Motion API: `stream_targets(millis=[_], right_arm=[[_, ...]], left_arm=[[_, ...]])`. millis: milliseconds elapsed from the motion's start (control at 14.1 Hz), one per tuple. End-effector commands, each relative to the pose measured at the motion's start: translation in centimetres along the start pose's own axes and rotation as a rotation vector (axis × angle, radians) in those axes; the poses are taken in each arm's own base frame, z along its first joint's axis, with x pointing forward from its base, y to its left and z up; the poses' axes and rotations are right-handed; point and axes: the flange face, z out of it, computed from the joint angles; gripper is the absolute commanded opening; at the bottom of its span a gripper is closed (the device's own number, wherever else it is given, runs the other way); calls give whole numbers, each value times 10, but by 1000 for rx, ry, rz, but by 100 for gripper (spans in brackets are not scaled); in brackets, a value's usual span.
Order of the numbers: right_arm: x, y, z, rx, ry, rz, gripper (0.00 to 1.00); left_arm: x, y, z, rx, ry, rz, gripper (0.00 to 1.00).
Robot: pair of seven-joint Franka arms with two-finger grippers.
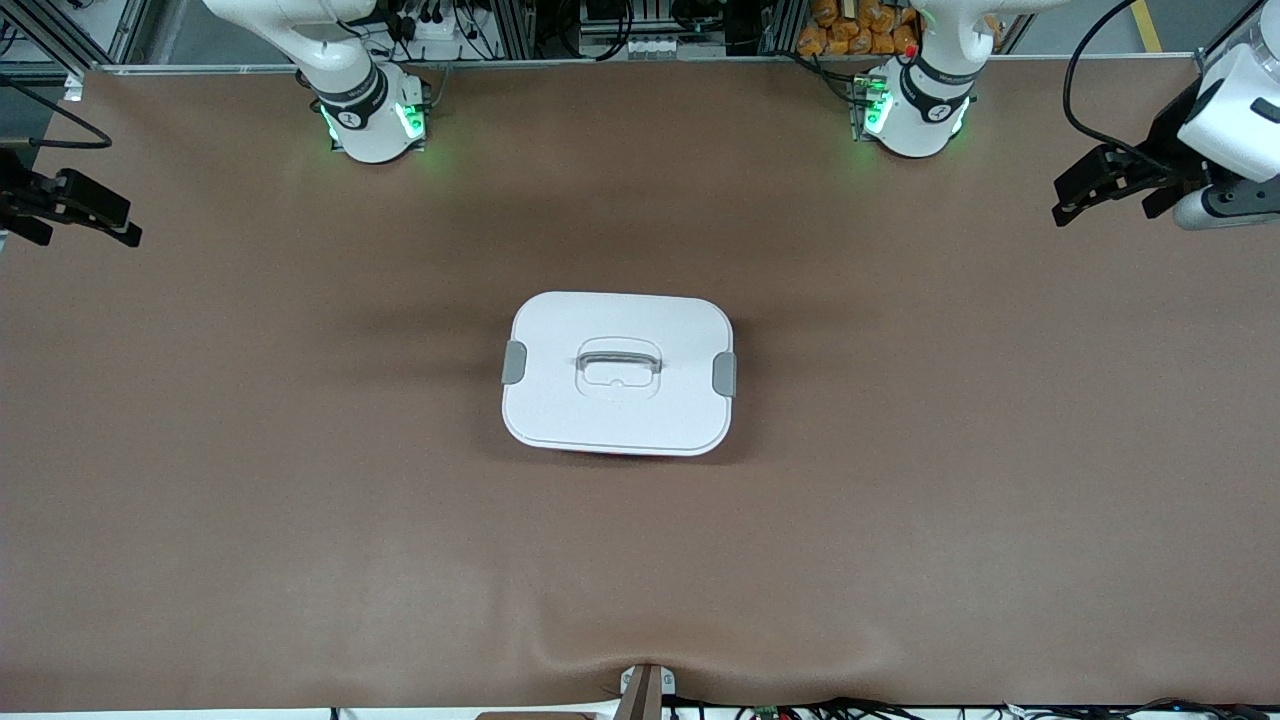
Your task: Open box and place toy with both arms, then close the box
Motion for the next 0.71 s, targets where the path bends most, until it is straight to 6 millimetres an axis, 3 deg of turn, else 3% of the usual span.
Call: stream_targets(millis=[0, 640], right_arm=[[-1, 1, -4, 7, -1, 9, 100], [-3, 1, -3, 7, -13, 9, 100]], left_arm=[[-5, -4, -5, 26, 43, 26, 100], [-6, -7, -10, 35, 70, 83, 100]])
